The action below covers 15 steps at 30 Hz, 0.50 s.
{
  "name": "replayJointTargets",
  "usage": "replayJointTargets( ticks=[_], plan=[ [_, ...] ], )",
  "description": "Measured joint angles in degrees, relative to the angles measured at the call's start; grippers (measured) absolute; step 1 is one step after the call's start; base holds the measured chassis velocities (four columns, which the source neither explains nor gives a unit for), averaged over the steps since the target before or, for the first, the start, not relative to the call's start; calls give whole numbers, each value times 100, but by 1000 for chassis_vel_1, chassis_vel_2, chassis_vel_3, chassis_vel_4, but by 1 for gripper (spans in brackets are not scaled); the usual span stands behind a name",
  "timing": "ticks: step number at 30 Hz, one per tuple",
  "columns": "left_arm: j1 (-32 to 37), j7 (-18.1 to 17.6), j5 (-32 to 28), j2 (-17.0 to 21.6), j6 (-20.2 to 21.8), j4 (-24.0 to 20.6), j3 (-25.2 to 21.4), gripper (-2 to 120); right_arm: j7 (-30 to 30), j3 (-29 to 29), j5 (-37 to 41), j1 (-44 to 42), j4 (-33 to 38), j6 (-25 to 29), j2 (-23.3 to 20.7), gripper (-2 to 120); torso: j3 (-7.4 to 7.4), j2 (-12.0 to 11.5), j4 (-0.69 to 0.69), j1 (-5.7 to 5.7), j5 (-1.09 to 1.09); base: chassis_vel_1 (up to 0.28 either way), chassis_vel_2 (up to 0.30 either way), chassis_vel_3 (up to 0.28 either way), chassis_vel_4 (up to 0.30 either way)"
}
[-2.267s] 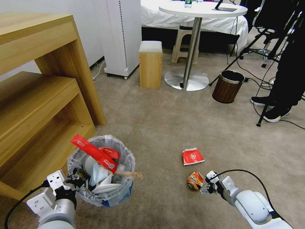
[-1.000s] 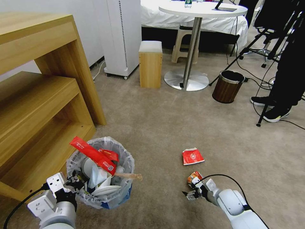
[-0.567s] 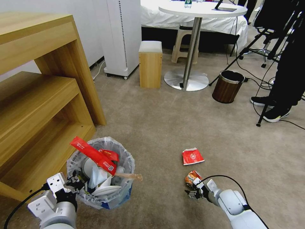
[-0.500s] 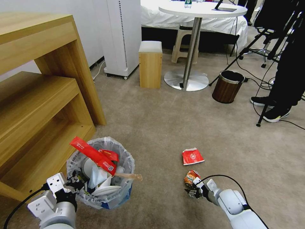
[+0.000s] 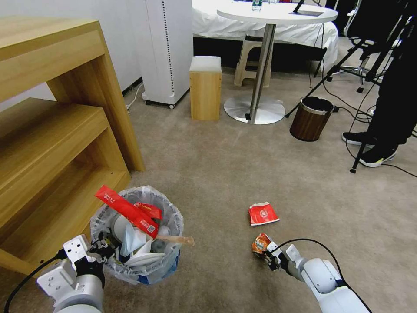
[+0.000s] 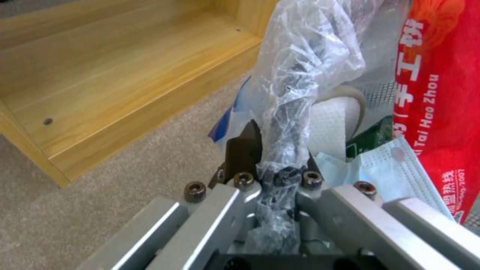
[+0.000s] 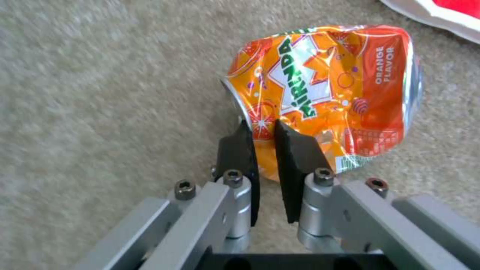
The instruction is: Pick up the trash bin and place the garbage on the floor into it.
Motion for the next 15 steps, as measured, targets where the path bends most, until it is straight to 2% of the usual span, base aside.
replayJointTargets(
  ticks=[3, 4, 6, 7, 10, 11, 13, 15],
  plan=[
    [-20, 3, -3, 5, 0, 0, -3, 1, 108, -15, 463, -42, 196, 306, -44, 8, 0, 0, 0, 0, -3, 0, 0, 0, 0],
    [-35, 4, -3, 5, 0, 0, -2, 1, 68, -20, 763, -58, 360, 638, -75, 8, 0, 0, 0, 0, -3, 0, 0, 0, 0],
    [-63, 4, 5, -6, -1, 0, 19, 1, -346, -12, 1227, -72, 791, 1199, -169, 8, 0, 0, 1, 0, -3, 0, 0, 0, 0],
    [-63, 4, 5, -6, -1, 0, 19, 1, -346, -12, 1227, -72, 791, 1199, -169, 8, 0, 0, 1, 0, -3, 0, 0, 0, 0],
    [-92, 10, 11, -33, -12, 15, 81, 1, -1578, 48, 2113, 37, 1306, 2263, -355, 8, 0, 0, 0, 0, -7, 0, 0, 0, 0],
    [-92, 10, 11, -33, -12, 15, 81, 1, -1578, 48, 2113, 37, 1306, 2263, -355, 8, 0, 0, 0, 0, -7, 0, 0, 0, 0],
    [-91, 11, 48, -50, -16, 55, 148, 1, -2709, 53, 3073, 250, 1634, 2749, -461, 8, 0, 0, 0, 0, -7, 0, 0, 0, 0],
    [-86, 14, 66, -56, -19, 63, 173, 1, -2912, 23, 3328, 315, 1720, 2783, -490, 8, -1, 0, 0, 0, -8, 0, 0, 0, 0]
  ],
)
